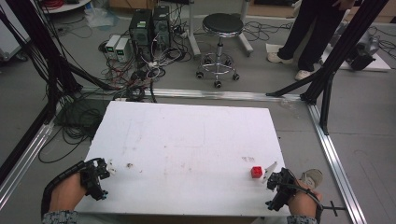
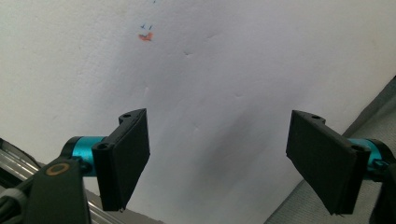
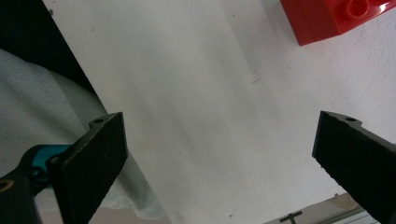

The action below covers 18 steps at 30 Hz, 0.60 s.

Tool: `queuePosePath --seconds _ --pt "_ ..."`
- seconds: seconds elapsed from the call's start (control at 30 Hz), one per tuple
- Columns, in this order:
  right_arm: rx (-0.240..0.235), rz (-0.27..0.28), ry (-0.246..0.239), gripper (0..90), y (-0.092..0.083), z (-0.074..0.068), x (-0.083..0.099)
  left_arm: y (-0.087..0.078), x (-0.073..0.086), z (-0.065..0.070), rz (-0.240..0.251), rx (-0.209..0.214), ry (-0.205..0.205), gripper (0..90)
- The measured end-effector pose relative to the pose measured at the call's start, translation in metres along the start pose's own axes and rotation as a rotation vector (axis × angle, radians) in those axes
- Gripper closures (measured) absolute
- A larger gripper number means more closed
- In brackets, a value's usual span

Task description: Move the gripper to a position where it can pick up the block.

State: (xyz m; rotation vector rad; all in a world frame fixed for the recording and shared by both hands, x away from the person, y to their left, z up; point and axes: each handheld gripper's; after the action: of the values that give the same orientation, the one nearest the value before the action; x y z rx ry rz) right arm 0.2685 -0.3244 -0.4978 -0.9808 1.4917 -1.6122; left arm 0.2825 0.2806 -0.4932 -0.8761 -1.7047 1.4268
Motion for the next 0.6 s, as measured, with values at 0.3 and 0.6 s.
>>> queuePosePath --seconds 0.3,0.6 --pt "0.000 0.036 -0.015 2.6 -0.002 0.002 0.005 0.000 -0.002 0.001 0.002 -0.004 0.008 21.8" --pt "0.030 0.024 -0.090 2.6 -0.007 0.014 0.009 0.000 -0.001 0.001 0.005 -0.005 0.008 21.8"
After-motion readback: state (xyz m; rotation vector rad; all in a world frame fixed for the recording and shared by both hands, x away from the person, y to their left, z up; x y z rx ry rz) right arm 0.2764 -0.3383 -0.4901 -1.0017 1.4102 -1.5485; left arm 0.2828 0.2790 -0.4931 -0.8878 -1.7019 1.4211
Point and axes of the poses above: each handheld gripper's, and its own axes: y roughly forward along the jaws, x roughly out of its underside, z roughly to its right, and after that the axes turned 12 degrees about -z, right-handed
